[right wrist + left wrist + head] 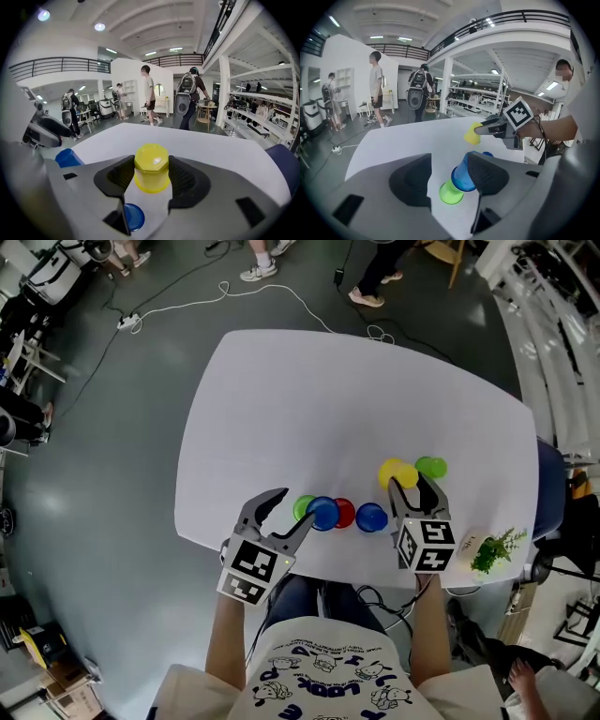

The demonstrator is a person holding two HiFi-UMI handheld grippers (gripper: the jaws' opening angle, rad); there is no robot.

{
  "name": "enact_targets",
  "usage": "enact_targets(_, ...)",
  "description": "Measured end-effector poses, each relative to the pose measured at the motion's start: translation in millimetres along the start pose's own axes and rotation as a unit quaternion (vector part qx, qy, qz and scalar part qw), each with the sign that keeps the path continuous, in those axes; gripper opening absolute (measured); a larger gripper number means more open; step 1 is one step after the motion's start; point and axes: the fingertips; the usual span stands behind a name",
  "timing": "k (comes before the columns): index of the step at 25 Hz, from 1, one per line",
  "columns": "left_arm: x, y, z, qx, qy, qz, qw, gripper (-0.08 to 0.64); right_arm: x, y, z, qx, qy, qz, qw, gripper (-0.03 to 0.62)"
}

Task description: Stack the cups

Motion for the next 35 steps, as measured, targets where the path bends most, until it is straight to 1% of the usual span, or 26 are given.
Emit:
enact_targets(6, 6, 0, -2, 0.001, -0.007, -0.006, 1.0000, 0.250, 35, 29, -3, 0.006, -0.012, -0.031, 0.999, 0.244)
enact_targets(12, 4, -9, -3, -0.001, -0.015, -0.003, 0.9999, 0.250, 49, 54, 10, 0.040, 0.001, -0.046, 0.998, 0.244)
enact_targets(17, 5, -19, 0, -0.009, -0.011, 0.003, 0.9999, 0.250, 54, 69, 26, 0.055, 0.014, -0.058, 0.997, 0.244)
enact_targets(22, 5, -17, 3, -0.006, -0.016, 0.002, 0.9999, 0.250, 50, 80, 38, 0.077, 0.035, -0.066, 0.994, 0.244)
enact_targets(27, 5, -14, 8, -0.001, -0.015, -0.002, 0.9999, 0.250, 45, 85, 49, 0.100, 0.053, -0.064, 0.992, 0.244)
enact_targets(35, 7, -10, 12, 0.004, -0.013, -0.002, 0.9999, 0.250, 39, 89, 53, 0.104, 0.058, -0.063, 0.991, 0.245)
Point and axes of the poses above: the fingertips, and each gripper's own axes: x backward along the fingers, y to its left, z out of its underside, and after that the axes turned 12 degrees about y, right-handed
